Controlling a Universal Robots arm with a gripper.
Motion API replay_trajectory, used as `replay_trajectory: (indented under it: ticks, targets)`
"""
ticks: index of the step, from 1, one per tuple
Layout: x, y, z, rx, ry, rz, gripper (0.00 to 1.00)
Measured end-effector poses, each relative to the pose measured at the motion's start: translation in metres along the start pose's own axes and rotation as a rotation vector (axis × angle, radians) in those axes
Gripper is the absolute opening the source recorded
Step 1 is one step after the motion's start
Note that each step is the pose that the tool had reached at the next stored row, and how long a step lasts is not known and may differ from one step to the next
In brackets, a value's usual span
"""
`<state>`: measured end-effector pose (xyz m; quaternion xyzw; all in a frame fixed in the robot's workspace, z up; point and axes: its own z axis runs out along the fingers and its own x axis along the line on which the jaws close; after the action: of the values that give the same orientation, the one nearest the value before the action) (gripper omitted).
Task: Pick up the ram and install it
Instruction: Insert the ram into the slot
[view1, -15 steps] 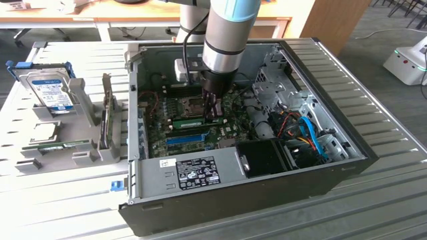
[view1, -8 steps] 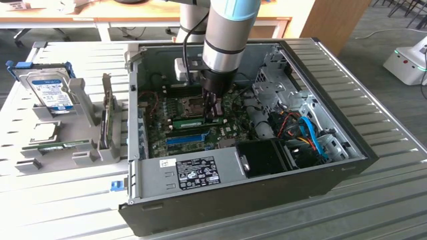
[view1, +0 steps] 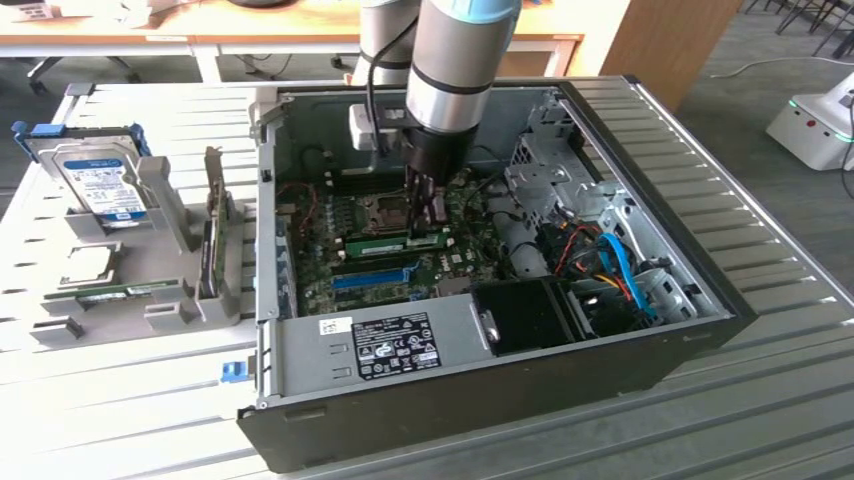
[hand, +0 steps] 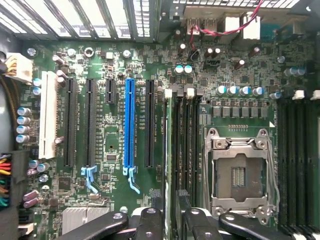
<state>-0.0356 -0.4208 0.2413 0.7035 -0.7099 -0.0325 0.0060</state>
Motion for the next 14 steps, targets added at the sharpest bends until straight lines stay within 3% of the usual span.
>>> replay_trajectory:
  ticks: [14]
  targets:
    - [-0.001, 0.0011, -0.0275, 0.0000, 0.0000, 0.000, 0.25]
